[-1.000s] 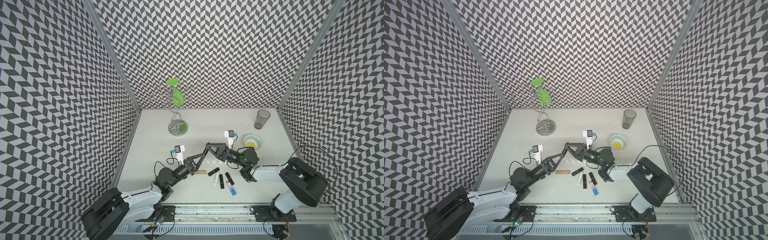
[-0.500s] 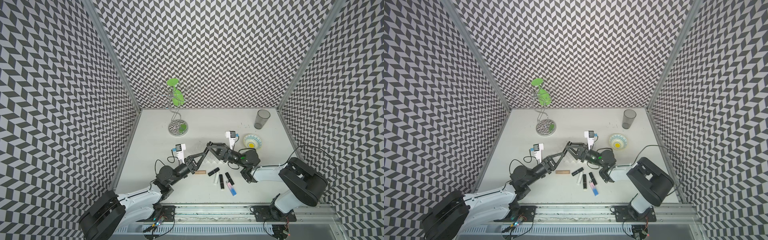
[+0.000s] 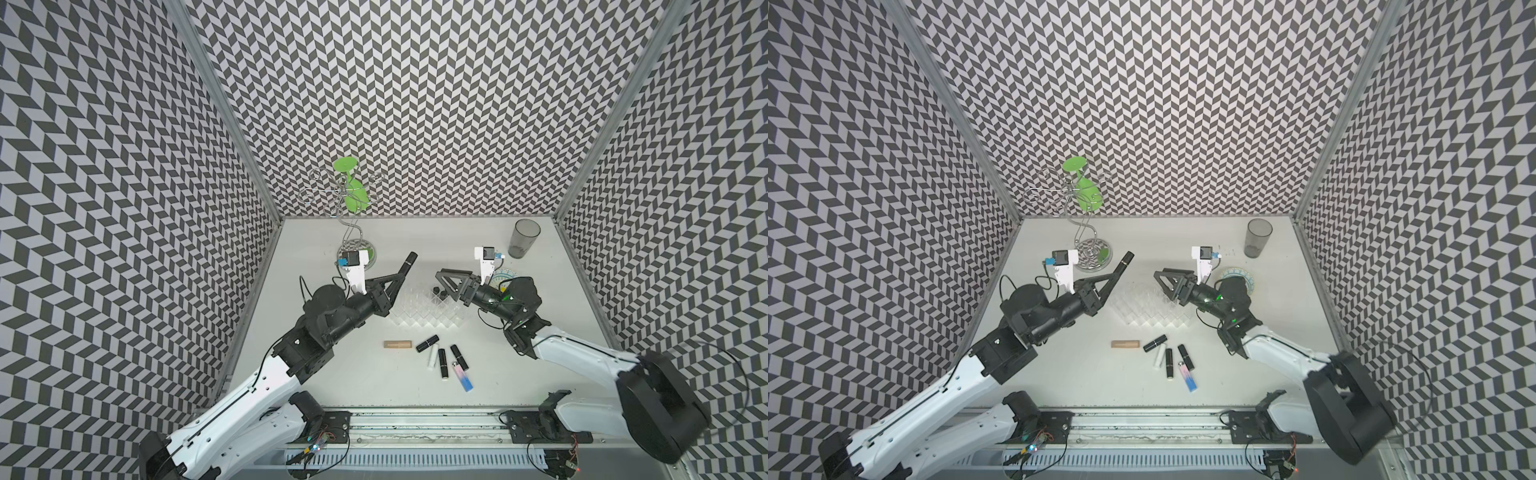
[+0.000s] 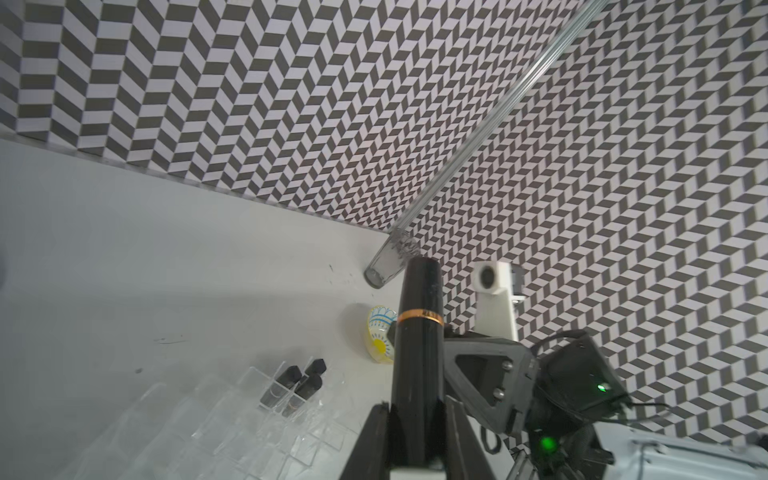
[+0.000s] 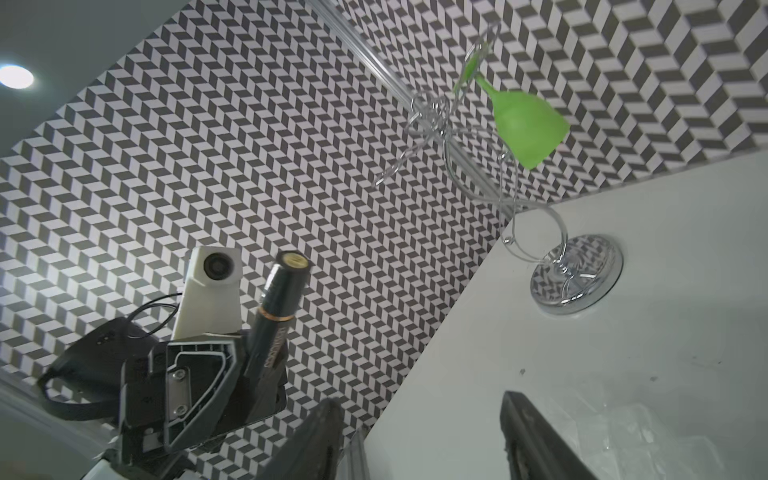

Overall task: Arrange the lipsticks in the organizer
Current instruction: Adjust the lipstick, then place the lipstick in the storage box.

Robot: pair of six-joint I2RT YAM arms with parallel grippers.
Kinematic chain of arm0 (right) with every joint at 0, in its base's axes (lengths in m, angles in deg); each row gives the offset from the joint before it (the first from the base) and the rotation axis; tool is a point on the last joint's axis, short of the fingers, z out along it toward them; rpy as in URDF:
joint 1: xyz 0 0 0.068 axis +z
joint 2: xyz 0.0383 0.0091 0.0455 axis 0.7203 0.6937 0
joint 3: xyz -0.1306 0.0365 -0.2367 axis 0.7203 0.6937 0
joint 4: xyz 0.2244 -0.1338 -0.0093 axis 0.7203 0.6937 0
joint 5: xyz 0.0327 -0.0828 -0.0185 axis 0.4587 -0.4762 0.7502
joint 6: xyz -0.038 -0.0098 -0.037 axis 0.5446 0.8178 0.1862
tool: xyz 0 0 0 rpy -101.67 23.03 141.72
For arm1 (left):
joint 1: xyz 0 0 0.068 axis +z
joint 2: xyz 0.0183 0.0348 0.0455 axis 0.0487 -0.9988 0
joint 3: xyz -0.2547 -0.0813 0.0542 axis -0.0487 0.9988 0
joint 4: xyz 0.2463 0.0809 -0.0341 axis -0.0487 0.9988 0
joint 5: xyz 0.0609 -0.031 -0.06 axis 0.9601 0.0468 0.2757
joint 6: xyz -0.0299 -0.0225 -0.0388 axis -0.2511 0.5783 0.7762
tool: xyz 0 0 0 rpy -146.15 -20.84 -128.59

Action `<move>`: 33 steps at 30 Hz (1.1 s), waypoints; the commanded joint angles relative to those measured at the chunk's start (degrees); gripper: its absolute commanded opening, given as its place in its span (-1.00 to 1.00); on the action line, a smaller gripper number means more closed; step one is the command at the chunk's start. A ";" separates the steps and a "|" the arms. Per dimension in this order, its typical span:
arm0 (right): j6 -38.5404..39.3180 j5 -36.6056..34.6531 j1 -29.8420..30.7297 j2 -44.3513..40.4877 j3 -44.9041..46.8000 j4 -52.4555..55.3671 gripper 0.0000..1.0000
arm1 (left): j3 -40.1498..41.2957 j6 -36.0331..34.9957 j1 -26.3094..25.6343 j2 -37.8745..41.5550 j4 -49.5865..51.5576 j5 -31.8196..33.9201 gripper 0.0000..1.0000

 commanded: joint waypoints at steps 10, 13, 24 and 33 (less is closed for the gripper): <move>11.74 -16.73 -0.79 -22.55 2.58 35.58 0.30 | -42.27 -17.86 3.32 -37.52 53.73 -5.67 -1.00; 12.18 -17.21 -0.78 -24.81 3.32 37.30 0.32 | -47.26 -19.60 4.04 -43.93 58.24 -9.07 -1.00; 14.39 -16.37 -2.11 -26.08 5.48 38.32 0.33 | -55.86 -18.68 0.71 -55.60 65.48 -8.80 -1.00; 14.86 -14.32 -3.09 -27.49 6.80 37.81 0.33 | -62.52 -17.11 -1.25 -61.28 68.09 -4.50 -1.00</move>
